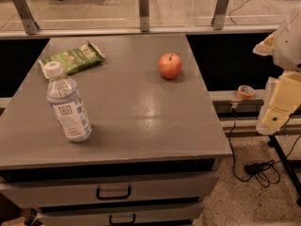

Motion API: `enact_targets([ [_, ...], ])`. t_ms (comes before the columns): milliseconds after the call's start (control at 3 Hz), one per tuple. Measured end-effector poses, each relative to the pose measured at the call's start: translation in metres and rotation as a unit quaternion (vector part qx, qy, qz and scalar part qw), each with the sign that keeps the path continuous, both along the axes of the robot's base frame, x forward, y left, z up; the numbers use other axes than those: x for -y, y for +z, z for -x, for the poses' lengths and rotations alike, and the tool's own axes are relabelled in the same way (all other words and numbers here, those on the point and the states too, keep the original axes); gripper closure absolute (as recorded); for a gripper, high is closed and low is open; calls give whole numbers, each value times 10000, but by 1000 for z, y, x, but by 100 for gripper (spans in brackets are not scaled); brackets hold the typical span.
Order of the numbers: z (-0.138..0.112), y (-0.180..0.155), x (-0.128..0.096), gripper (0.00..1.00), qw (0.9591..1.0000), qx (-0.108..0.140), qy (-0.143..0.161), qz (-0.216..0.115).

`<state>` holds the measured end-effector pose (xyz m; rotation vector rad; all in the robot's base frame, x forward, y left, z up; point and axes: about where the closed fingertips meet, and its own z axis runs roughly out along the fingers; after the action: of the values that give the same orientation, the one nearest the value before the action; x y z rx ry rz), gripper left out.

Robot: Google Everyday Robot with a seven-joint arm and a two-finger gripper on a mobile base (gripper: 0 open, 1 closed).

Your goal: Move apple near blue plastic bottle

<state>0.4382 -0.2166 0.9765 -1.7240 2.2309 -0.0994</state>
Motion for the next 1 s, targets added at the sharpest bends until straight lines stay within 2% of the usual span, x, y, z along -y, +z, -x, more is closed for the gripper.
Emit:
enact_targets([
  [333, -3, 0, 0, 0, 10000, 11, 3, -20],
  [667, -38, -13, -16, 0, 9995, 32, 327, -25],
  [1000, -96, -24, -42, 0, 9970, 200, 739, -112],
])
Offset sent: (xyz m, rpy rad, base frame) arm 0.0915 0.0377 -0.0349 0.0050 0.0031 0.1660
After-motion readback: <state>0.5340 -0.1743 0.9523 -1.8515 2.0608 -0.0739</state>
